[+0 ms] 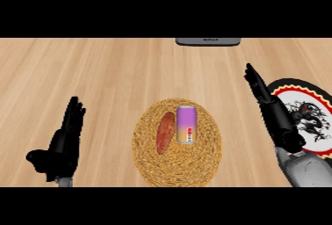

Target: Pick the sweet potato from the placemat and place it in the plate

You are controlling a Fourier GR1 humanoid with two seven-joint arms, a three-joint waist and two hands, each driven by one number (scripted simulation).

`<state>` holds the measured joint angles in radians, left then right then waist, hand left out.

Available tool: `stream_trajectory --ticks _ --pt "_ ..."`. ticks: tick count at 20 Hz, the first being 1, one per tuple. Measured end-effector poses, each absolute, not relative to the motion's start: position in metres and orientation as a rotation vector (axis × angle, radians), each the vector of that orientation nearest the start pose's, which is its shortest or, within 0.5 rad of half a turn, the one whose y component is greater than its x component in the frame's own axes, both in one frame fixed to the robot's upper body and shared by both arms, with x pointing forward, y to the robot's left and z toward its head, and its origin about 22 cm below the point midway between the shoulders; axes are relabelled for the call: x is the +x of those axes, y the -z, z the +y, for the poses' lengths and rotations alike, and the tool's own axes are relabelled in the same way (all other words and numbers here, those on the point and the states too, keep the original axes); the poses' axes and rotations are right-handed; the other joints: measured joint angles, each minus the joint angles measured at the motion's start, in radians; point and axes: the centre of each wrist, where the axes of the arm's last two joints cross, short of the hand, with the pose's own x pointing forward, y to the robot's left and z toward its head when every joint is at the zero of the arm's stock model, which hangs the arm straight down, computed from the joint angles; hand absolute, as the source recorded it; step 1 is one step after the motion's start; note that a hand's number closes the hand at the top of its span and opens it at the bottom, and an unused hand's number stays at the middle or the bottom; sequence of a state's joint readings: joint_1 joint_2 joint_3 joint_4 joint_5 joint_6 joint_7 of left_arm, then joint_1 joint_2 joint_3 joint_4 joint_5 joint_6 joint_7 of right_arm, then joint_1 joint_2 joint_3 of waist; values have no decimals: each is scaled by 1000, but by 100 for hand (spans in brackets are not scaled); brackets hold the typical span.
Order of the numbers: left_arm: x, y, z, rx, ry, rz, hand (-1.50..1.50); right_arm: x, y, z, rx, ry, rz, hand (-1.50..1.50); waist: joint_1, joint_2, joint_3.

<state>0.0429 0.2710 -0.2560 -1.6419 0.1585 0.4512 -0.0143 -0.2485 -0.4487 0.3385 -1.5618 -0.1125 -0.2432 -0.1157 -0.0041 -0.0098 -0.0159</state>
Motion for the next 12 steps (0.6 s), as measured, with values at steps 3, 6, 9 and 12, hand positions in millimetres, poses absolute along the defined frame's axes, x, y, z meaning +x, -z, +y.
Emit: stream_trajectory --ticks 3,6,9,12 --pt "229 -12 242 236 -49 -1558 0 287 -62 -221 -37 -403 -1829 150 7 7 9" --pt "242 -19 253 235 16 -1531 0 303 -62 -201 157 -367 -1796 150 23 18 14" --pt "245 -16 255 216 44 -1490 0 310 -62 -215 -84 -544 -1839 -150 19 17 8" --pt "253 -20 262 195 62 -1459 0 302 -24 -202 -50 -328 -1861 -150 13 23 14"
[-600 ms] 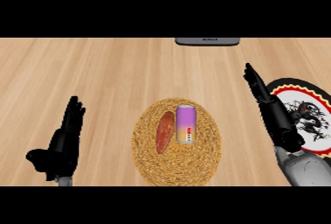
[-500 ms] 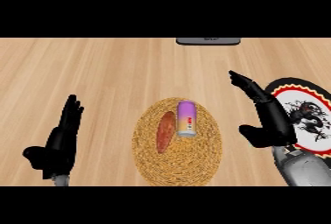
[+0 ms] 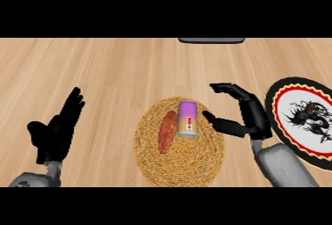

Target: Pick the sweet potato from the placemat and place it in the plate

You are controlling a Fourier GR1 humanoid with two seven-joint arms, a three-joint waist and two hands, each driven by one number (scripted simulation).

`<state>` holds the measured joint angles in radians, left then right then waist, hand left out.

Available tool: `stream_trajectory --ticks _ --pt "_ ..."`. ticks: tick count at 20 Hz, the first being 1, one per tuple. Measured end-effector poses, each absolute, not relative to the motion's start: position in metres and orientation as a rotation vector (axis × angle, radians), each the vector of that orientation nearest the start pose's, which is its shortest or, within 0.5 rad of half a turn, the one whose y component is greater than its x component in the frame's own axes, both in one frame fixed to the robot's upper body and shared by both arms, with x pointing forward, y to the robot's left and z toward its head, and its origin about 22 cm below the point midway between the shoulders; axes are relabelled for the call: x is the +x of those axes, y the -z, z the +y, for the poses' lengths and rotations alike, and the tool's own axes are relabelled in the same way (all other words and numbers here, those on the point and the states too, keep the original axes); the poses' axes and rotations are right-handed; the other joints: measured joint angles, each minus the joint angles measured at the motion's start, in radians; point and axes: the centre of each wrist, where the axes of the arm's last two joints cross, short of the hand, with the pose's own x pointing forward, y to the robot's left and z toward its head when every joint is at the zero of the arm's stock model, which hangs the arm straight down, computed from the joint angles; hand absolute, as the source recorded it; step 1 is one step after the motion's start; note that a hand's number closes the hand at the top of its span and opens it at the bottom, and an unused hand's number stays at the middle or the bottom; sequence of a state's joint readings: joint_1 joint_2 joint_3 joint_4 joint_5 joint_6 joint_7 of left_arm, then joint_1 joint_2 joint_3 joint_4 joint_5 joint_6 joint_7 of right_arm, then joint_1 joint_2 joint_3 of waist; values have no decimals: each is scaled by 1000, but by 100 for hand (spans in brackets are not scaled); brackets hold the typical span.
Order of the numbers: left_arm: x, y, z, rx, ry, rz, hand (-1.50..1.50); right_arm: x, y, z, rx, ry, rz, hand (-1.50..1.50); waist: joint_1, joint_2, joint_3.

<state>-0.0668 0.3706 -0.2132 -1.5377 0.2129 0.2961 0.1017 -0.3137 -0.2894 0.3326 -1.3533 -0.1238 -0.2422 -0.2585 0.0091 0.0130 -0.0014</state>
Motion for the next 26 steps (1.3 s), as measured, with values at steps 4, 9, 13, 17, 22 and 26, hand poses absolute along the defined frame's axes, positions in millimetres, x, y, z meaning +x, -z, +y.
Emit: stream_trajectory --ticks 4,9,13,17,22,26 --pt "266 -23 273 179 74 -1427 0 294 24 -196 27 -354 -1851 -150 0 -4 2" --pt "274 -18 280 177 81 -1409 0 293 37 -191 15 -553 -1812 -150 -5 -9 1" --pt "284 -19 282 177 80 -1404 0 296 28 -187 -21 -670 -1770 -150 -9 -12 1" --pt "282 -18 289 172 82 -1404 0 298 12 -182 -45 -756 -1726 -150 -9 -13 1" --pt "287 -21 286 173 84 -1402 0 300 -9 -159 -59 -883 -1622 -150 -9 -14 1" --pt "289 -22 281 174 84 -1401 0 298 -15 -146 -96 -997 -1538 -150 -9 -14 1"
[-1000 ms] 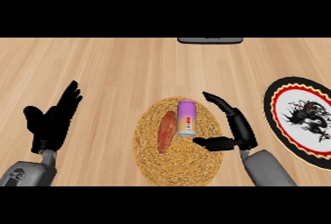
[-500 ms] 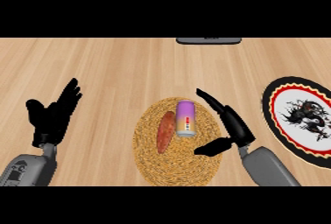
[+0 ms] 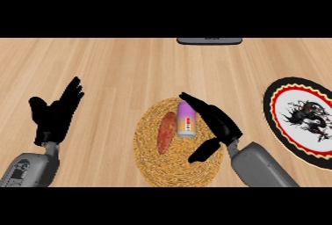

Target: Pick the sweet potato from the placemat and place it in the plate

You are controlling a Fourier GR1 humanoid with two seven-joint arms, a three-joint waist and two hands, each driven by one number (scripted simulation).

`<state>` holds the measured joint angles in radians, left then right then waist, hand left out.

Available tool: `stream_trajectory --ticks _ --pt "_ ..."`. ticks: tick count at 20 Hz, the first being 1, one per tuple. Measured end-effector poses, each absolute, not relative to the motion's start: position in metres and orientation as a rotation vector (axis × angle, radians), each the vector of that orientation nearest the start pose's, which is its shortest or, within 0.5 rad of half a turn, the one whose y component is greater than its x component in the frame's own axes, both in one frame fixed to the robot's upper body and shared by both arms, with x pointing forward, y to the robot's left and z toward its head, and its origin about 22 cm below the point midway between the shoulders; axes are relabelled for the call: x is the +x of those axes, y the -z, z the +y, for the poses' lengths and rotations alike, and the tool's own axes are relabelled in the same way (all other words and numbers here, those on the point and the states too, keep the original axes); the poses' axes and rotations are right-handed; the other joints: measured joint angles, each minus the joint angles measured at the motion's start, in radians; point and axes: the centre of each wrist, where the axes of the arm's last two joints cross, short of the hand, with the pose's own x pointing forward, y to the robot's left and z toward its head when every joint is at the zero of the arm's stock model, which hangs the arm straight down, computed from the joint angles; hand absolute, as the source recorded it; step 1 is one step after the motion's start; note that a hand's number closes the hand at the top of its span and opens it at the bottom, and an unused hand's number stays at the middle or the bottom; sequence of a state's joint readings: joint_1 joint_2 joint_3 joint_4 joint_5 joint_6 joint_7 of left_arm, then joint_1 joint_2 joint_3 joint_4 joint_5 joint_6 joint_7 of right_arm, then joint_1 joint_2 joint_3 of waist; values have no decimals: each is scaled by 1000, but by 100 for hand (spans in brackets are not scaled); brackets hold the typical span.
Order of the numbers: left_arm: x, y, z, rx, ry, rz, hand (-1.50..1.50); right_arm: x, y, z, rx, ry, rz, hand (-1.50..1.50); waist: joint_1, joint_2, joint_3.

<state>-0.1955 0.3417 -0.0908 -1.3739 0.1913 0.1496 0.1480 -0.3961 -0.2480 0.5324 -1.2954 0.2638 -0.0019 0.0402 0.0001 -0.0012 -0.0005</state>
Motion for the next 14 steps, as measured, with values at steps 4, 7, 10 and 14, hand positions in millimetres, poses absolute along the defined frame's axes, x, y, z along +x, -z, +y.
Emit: stream_trajectory --ticks 4,7,10,14 --pt "284 -18 283 176 86 -1403 0 295 -18 -136 -161 -1094 -1466 -150 1 0 0" --pt "286 -22 282 176 83 -1407 0 298 -16 -130 -194 -1148 -1412 -150 2 0 0" --pt "287 -25 284 174 86 -1407 0 302 -19 -121 -210 -1197 -1370 -150 2 0 0" --pt "279 -22 282 173 85 -1405 0 305 -17 -105 -216 -1238 -1328 -150 4 -1 0"
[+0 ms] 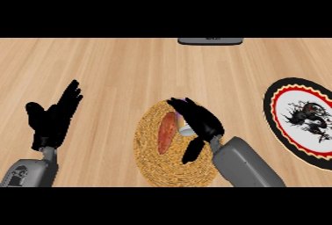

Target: Pick the sweet potato from the placemat and place it in the plate

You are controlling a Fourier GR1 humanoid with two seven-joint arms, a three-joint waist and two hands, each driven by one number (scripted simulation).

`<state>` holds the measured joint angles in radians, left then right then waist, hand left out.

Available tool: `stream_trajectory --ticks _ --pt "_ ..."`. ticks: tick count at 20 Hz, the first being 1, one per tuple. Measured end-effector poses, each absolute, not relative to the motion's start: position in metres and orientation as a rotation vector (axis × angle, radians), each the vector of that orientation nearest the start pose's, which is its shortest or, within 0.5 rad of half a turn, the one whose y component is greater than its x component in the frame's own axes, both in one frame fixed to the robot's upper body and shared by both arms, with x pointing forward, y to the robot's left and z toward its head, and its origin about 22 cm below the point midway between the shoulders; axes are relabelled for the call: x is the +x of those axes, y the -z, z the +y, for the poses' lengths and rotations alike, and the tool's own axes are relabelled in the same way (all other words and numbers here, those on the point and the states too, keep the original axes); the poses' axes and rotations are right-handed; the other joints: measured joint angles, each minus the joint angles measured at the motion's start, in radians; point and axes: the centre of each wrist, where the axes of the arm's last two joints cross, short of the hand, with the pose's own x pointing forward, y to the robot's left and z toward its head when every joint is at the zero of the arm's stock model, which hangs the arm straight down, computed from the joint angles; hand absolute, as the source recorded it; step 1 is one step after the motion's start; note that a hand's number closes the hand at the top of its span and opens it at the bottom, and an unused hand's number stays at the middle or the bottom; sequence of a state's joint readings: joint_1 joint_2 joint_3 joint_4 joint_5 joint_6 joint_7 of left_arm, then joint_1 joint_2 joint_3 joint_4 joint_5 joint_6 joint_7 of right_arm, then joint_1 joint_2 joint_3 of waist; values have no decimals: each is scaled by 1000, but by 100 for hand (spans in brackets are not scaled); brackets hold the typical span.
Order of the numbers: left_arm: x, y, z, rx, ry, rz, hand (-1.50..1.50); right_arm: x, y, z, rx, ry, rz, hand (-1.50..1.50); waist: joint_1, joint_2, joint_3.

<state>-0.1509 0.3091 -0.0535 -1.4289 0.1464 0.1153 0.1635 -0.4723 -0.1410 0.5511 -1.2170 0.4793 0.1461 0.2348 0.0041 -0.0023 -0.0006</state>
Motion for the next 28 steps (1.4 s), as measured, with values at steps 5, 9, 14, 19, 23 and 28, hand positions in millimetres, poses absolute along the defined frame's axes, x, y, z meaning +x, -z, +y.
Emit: stream_trajectory --ticks 5,9,14,19,23,28 --pt "282 -25 289 172 87 -1410 0 313 -18 -92 -223 -1271 -1288 -150 -1 -1 0" --pt "287 -22 291 170 87 -1408 0 319 -17 -79 -250 -1290 -1277 -150 -1 -3 -1" --pt "288 -17 290 168 88 -1412 0 327 -13 -75 -276 -1310 -1275 -150 0 -8 -2" --pt "290 -15 284 170 89 -1411 0 331 -6 -69 -281 -1362 -1259 150 4 -13 -4" --pt "294 -15 288 170 92 -1406 0 328 -1 -65 -240 -1453 -1280 150 5 -16 -3" --pt "292 -21 283 165 99 -1408 0 325 0 -57 -201 -1473 -1319 150 9 -15 -1"
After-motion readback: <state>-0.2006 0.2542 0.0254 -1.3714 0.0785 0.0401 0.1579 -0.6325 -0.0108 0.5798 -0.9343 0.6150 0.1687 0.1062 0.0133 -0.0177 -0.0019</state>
